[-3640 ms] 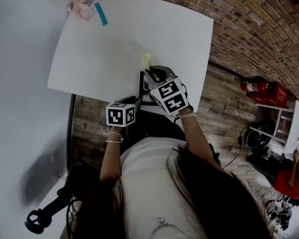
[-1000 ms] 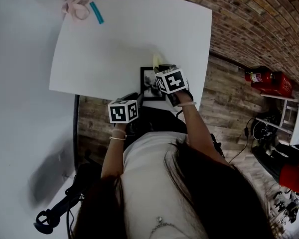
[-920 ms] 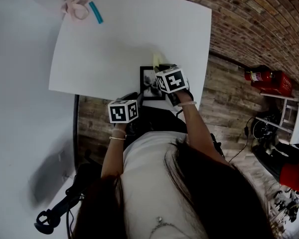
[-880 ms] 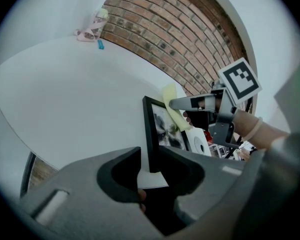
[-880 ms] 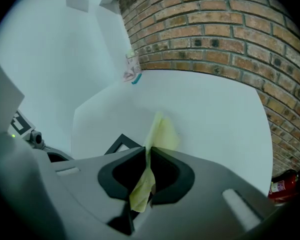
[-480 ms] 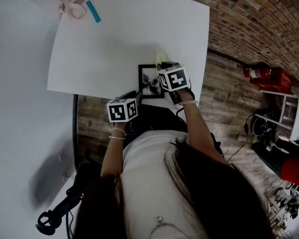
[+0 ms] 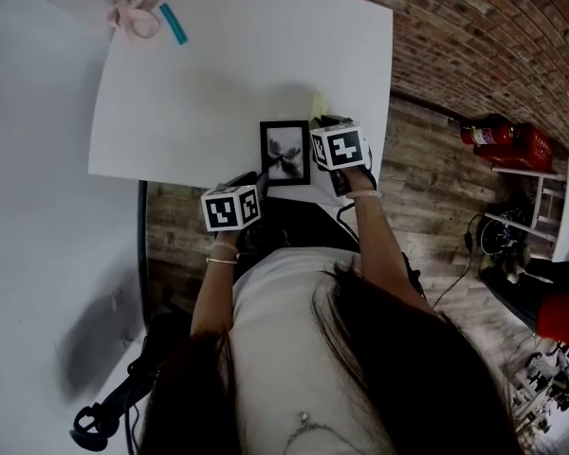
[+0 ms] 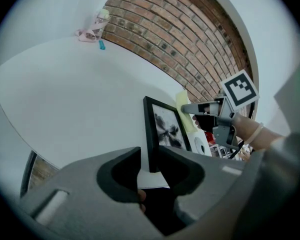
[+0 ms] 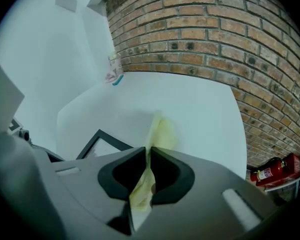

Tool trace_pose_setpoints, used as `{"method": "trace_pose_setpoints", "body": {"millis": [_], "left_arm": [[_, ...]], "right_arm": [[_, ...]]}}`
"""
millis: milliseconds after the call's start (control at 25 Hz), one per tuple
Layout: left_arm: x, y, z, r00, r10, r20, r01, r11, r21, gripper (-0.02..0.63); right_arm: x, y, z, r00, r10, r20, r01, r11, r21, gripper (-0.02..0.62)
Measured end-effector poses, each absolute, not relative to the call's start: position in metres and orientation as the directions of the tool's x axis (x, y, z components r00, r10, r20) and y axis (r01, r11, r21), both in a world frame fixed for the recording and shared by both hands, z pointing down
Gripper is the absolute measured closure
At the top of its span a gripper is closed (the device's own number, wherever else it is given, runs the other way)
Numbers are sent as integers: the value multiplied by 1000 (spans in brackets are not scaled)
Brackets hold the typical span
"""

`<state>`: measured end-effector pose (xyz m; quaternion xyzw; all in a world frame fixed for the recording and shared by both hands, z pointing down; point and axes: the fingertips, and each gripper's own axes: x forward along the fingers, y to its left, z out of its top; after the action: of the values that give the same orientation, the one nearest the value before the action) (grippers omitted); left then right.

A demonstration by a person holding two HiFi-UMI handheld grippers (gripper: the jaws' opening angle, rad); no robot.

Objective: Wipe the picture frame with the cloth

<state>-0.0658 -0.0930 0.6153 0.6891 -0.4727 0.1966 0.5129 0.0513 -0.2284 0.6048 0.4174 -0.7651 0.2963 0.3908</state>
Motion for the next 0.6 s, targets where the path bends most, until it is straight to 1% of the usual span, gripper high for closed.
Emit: {"method": "trace_pose_setpoints", "body": {"millis": [160, 320, 600], "left_arm": [[-66, -93, 615, 472, -451, 757, -855, -25, 518, 495], [-66, -93, 615, 471, -453, 757, -855, -23, 518, 495], [-66, -93, 615, 470, -456, 756, -855, -21, 519, 494]], "right_arm": [[45, -224, 600, -390, -407, 826, -851, 502, -155, 558], [33, -215, 603, -417, -371, 830, -813, 560, -159, 558], [32, -207, 605, -437, -341, 832, -813, 545, -204, 558]]}}
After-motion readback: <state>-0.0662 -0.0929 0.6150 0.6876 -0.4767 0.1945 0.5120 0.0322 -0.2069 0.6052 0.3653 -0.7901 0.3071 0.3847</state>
